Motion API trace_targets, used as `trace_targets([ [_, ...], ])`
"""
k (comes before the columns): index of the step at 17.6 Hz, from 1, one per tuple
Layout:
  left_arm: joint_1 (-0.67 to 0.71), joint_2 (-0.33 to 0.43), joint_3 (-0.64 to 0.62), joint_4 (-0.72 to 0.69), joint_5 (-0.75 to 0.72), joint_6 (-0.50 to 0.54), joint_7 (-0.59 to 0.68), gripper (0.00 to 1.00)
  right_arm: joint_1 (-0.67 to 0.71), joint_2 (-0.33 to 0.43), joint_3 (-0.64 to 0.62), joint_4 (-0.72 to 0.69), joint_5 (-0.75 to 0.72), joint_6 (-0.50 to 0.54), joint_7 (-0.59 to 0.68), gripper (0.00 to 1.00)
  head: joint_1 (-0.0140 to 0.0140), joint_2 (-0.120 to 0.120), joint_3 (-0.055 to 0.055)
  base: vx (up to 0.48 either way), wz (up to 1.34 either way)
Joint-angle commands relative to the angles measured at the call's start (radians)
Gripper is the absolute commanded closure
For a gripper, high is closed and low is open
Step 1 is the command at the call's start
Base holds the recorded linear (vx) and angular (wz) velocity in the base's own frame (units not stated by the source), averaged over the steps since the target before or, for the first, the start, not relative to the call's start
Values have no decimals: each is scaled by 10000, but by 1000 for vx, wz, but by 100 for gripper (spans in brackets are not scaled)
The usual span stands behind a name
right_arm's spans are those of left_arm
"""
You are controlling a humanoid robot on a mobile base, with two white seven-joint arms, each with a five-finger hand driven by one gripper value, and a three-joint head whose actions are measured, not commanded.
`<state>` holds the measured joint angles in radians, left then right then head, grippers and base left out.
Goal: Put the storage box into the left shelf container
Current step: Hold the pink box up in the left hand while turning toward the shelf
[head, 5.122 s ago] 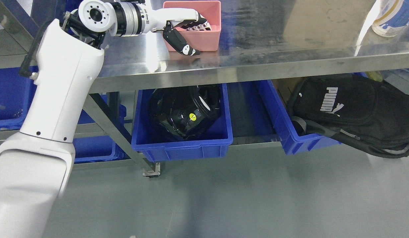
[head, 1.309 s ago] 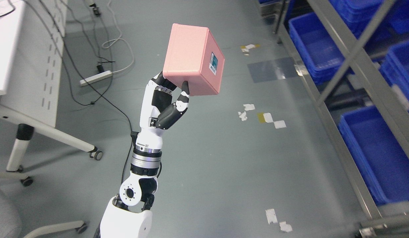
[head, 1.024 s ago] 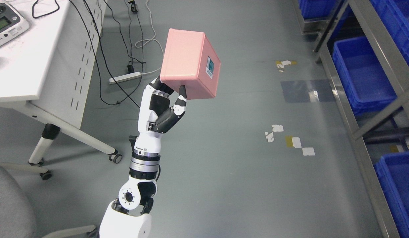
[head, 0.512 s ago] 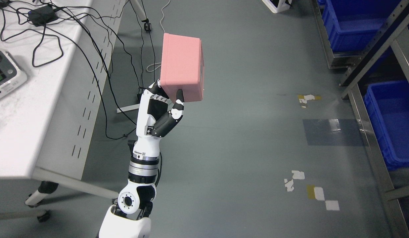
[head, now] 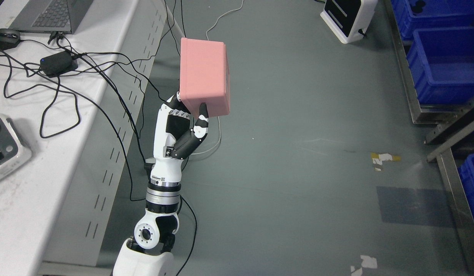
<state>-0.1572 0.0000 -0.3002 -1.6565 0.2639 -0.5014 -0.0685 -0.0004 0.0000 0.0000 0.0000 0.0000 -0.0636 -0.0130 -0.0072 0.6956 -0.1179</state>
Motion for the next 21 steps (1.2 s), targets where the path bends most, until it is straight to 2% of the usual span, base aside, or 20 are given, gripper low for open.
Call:
trace_targets([
  [1, 23, 175, 103, -2, 0, -156, -21, 97, -58, -175, -30, -174, -15, -9, -8, 0, 0, 0, 0, 409, 56],
  [6, 38, 175, 164, -2, 0, -125, -36, 99, -58, -175, -30, -174, -15, -9, 7, 0, 0, 0, 0, 387, -384],
  [14, 543, 175, -249, 365, 92, -141, -204, 99, -58, -175, -30, -174, -15, -9, -8, 0, 0, 0, 0, 361, -1072],
  [17, 1339, 175, -1060, 856, 107, -125, -909, 99, -58, -175, -30, -174, -15, -9, 7, 0, 0, 0, 0, 348, -991],
  [21, 1787, 175, -1890, 1010, 92, -125, -1033, 99, -58, -175, -30, -174, -15, -9, -8, 0, 0, 0, 0, 283, -879],
])
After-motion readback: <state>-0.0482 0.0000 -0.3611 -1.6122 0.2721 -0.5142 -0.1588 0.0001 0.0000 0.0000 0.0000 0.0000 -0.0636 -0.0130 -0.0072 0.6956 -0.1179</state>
